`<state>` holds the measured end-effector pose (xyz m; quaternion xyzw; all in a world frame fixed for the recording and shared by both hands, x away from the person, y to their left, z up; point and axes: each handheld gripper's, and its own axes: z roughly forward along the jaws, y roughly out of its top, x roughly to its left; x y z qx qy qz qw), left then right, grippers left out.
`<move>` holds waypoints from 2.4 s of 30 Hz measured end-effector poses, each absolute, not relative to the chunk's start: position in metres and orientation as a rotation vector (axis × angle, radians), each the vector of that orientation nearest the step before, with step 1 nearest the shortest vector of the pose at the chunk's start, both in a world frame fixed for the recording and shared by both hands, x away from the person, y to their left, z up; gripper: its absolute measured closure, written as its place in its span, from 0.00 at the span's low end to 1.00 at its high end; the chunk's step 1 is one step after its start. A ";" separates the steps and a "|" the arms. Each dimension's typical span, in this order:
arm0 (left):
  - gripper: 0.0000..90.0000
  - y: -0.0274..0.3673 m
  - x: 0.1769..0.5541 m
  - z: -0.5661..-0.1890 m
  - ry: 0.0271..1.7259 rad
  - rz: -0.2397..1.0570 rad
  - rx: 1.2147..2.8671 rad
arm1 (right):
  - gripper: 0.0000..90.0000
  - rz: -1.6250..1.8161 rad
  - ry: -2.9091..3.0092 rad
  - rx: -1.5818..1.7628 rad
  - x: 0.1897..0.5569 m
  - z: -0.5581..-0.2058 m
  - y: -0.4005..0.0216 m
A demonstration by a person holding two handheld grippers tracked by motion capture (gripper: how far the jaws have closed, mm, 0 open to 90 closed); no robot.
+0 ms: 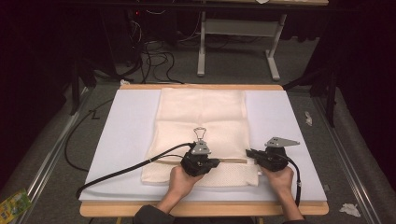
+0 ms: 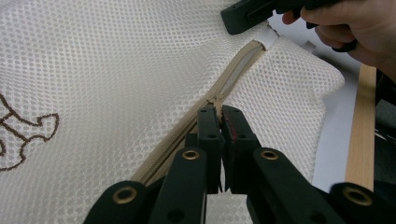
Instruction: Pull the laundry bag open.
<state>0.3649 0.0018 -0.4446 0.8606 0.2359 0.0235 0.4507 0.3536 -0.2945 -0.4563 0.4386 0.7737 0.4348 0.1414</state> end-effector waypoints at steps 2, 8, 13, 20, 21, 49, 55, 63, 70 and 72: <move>0.97 0.005 0.366 -0.445 0.595 0.051 2.115 | 0.98 1.252 2.232 1.275 0.353 -0.456 -0.295; 0.97 0.012 0.365 -0.444 0.605 0.055 2.108 | 0.98 1.247 2.229 1.273 0.353 -0.456 -0.295; 0.97 0.018 0.365 -0.445 0.609 0.059 2.106 | 0.98 1.244 2.231 1.270 0.353 -0.457 -0.295; 0.97 0.025 0.364 -0.444 0.620 0.065 2.101 | 0.98 1.243 2.228 1.272 0.353 -0.457 -0.295; 0.97 0.026 0.364 -0.444 0.620 0.062 2.096 | 0.98 1.240 2.228 1.272 0.353 -0.457 -0.295; 0.97 0.047 0.359 -0.442 0.648 0.083 2.084 | 0.98 1.236 2.231 1.276 0.355 -0.457 -0.294; 0.97 0.051 0.360 -0.442 0.656 0.080 2.082 | 0.98 1.219 2.232 1.273 0.356 -0.456 -0.293; 0.97 0.057 0.359 -0.443 0.668 0.078 2.076 | 0.98 1.201 2.239 1.267 0.356 -0.454 -0.291; 0.97 0.064 0.360 -0.443 0.683 0.073 2.060 | 0.98 1.199 2.237 1.263 0.356 -0.454 -0.290; 0.97 0.065 0.359 -0.444 0.682 0.079 2.059 | 0.98 1.202 2.238 1.270 0.357 -0.456 -0.289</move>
